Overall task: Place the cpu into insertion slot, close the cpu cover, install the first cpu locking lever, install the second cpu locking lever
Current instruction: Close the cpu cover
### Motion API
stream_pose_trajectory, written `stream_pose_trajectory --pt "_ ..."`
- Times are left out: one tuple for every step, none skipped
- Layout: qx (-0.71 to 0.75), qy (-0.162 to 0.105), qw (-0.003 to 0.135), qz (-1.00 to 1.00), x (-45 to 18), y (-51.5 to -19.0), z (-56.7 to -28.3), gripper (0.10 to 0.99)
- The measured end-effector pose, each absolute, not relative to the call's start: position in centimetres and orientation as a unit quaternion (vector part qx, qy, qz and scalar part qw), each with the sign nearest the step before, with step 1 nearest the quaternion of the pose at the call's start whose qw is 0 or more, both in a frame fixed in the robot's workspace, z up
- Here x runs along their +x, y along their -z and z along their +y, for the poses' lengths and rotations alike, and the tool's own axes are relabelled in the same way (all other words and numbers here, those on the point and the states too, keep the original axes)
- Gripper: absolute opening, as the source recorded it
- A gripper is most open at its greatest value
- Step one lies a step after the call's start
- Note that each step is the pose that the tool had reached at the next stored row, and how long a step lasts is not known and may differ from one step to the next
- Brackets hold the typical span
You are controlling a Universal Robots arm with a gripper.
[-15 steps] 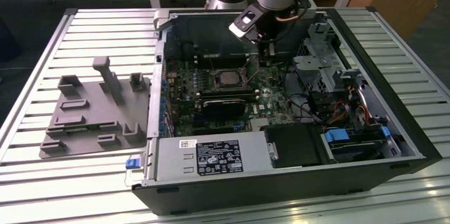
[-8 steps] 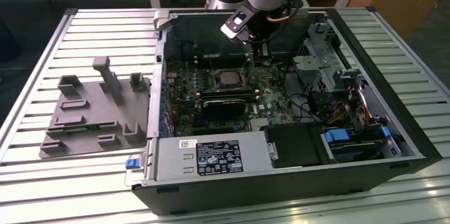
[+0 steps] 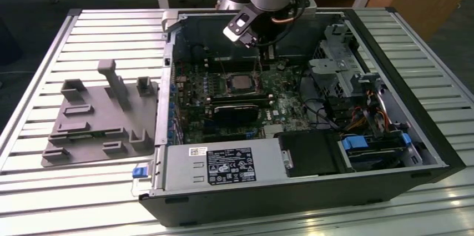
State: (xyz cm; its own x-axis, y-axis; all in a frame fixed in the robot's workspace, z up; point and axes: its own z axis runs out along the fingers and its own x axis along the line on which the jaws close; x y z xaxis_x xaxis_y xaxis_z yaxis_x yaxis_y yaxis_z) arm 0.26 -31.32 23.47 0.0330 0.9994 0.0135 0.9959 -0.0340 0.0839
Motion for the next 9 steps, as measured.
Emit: stream_pose_trajectory --pt "0.718 -0.035 0.026 0.694 0.1 -23.5 -31.3 0.102" --pt "0.718 -0.036 0.027 0.694 -0.2 -23.5 -31.3 0.102" --pt "0.718 -0.036 0.028 0.694 -0.3 -23.5 -31.3 0.102" --pt "0.718 -0.037 0.028 0.694 -0.5 -23.5 -31.3 0.102" --pt "0.718 -0.037 0.029 0.694 -0.6 -23.5 -31.3 0.102" --pt "0.718 -0.038 0.029 0.694 -0.8 -23.5 -31.3 0.102" --pt "0.718 -0.038 0.030 0.694 -0.9 -23.5 -31.3 0.102" --pt "0.718 -0.038 0.030 0.694 -1.0 -23.5 -31.3 0.102" --pt "0.718 -0.039 0.030 0.694 -1.0 -23.5 -31.3 0.102"
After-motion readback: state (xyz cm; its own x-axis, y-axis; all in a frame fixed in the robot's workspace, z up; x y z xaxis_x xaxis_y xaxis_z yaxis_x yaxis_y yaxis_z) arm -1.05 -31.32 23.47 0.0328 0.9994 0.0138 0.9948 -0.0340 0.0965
